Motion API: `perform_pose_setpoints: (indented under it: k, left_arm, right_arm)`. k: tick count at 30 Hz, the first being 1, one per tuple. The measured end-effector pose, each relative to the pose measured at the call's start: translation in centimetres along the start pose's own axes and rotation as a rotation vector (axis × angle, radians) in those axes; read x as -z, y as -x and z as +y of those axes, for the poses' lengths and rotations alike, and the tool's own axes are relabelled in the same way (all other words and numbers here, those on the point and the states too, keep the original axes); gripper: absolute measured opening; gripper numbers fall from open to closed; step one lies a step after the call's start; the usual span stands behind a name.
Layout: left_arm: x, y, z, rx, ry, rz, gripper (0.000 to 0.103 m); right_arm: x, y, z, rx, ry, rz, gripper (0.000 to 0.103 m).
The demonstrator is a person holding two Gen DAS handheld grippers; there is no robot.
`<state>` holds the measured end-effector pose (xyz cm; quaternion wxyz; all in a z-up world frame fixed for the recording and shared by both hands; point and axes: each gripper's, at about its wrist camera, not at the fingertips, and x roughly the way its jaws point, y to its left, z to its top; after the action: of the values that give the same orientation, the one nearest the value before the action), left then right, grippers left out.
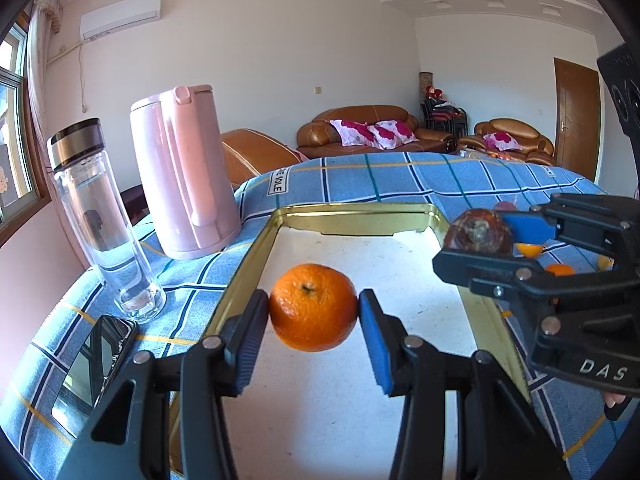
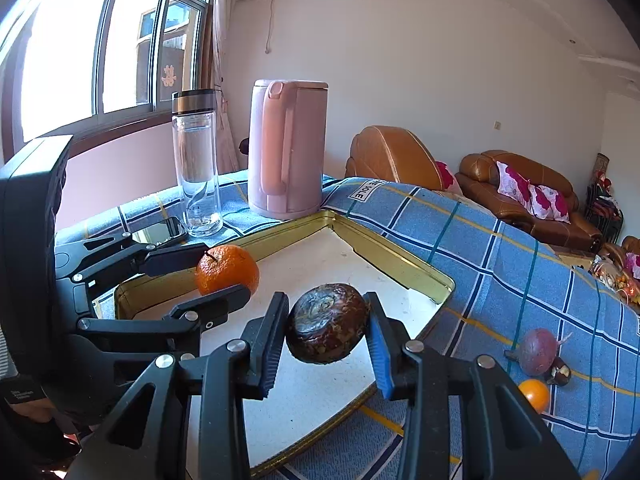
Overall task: Organize fruits
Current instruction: 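Lower both fruits into the tray and open both grippers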
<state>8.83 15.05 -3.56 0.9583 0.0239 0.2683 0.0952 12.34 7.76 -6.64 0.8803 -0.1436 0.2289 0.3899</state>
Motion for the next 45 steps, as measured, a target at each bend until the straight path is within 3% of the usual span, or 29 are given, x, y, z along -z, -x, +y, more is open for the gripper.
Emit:
perform_pose_setpoints:
  k: [17,45]
  left_arm:
    - [0.4,-3.0,1.2,-0.022,-0.032,0.108,0.048]
    - [0.2,-4.3,1.0,-0.042,-0.087,0.175,0.049]
  right_arm:
    - [1.2,-3.4,0.1,-0.020,-0.027,0.068,0.040]
    - [1.8,-5.4,0.2,-0.006,-0.031,0.140,0.040]
